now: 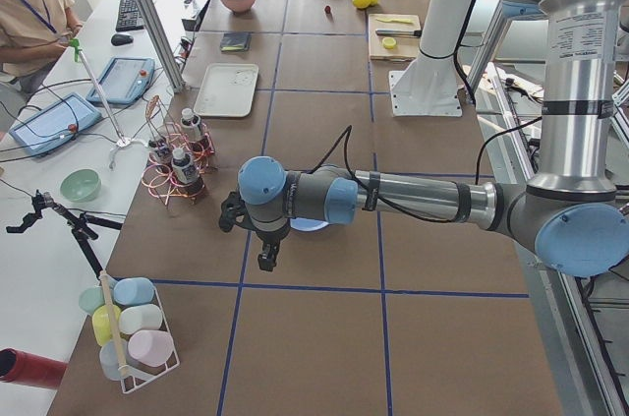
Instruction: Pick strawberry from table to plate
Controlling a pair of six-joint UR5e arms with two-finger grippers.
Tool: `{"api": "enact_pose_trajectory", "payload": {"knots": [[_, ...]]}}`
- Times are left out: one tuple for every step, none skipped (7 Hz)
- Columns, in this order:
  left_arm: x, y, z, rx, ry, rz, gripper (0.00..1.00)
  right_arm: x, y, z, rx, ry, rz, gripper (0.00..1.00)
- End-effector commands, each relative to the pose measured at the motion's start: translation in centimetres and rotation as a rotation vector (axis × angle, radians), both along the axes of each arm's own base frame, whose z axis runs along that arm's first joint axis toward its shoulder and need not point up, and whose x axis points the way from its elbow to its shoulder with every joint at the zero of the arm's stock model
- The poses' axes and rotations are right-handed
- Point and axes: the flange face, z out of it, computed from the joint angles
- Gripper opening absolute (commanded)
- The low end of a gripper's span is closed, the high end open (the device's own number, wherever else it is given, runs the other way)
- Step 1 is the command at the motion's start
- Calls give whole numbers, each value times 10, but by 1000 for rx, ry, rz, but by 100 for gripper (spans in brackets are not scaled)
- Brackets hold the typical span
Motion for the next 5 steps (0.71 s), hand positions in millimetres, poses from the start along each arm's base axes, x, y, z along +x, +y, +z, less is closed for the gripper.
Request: {"api": "enact_pose_trajectory", "payload": {"knots": [[-4, 16, -14, 2, -1, -3, 100, 0, 0, -1, -2, -3, 1, 100], [-5, 22, -16, 7, -6, 2, 100, 0, -1, 1, -3, -3, 1, 100], [-5, 22, -7, -15, -8, -2, 100, -1, 0, 0, -5, -8, 2, 100], [-5, 21, -9, -6, -8, 1, 100, -1, 1, 0, -7, -16, 0, 100], [-4, 21, -11, -1, -4, 2, 100, -1, 0, -1, -4, -17, 0, 100]]}}
